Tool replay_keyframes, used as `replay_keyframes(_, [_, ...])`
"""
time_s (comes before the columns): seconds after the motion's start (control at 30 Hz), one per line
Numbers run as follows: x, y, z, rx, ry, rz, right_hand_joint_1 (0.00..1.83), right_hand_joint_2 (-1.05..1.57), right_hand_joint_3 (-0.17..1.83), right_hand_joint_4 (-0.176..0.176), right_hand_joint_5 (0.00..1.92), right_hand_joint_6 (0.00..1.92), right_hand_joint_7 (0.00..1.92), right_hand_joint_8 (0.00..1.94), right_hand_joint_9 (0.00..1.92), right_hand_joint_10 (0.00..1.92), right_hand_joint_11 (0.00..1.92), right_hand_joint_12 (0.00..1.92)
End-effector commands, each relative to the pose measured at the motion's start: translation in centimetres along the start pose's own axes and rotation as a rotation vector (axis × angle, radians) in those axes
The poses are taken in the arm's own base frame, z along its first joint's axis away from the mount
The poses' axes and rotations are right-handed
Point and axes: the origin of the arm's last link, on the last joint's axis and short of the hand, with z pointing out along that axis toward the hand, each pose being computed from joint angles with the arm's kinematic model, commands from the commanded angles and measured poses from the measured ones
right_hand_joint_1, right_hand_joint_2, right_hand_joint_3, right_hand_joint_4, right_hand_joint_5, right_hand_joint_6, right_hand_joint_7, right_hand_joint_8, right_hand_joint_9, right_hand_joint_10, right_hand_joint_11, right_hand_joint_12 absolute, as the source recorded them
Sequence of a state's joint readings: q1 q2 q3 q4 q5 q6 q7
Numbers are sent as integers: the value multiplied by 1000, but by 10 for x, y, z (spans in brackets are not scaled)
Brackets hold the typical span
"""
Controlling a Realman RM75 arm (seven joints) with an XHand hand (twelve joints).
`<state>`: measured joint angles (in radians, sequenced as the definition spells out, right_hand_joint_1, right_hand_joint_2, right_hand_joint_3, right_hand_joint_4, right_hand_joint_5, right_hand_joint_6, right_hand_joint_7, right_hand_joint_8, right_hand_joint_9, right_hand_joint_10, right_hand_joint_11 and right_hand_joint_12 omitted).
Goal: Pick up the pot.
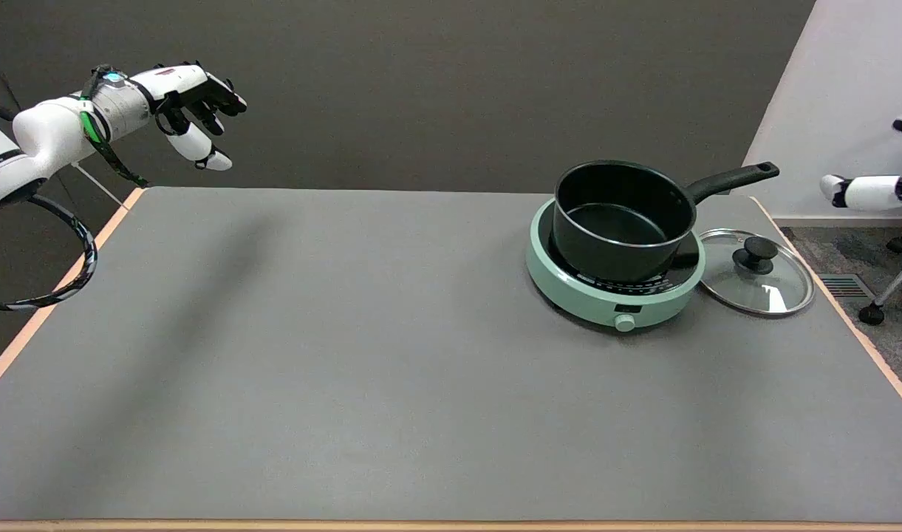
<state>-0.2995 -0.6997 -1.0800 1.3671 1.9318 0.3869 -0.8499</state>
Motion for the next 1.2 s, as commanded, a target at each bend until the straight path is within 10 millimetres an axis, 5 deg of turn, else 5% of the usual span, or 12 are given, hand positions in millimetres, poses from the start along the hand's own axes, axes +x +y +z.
replay_keyframes(0.03, [33,-54,-51,224,217,-361,972,-335,696,-79,227,208,158,211,150,232,187,384])
replay_keyframes(0.07, [33,-59,-53,242,232,-387,1169,-884,572,-132,248,248,248,248,248,248,248,248])
replay_keyframes(0.23, [35,-78,-60,319,280,-369,1060,-713,460,-133,20,20,20,20,20,20,20,20])
replay_keyframes(0.53, [31,-84,-53,356,267,-239,990,-647,308,-94,0,0,0,0,0,0,0,0])
replay_keyframes(0.87, [4,-105,-25,438,255,-379,1078,-384,489,-83,0,0,0,0,0,0,0,0])
replay_keyframes(1.2, [-3,-105,-16,503,217,-193,1080,-310,596,-80,0,0,0,0,0,0,0,0])
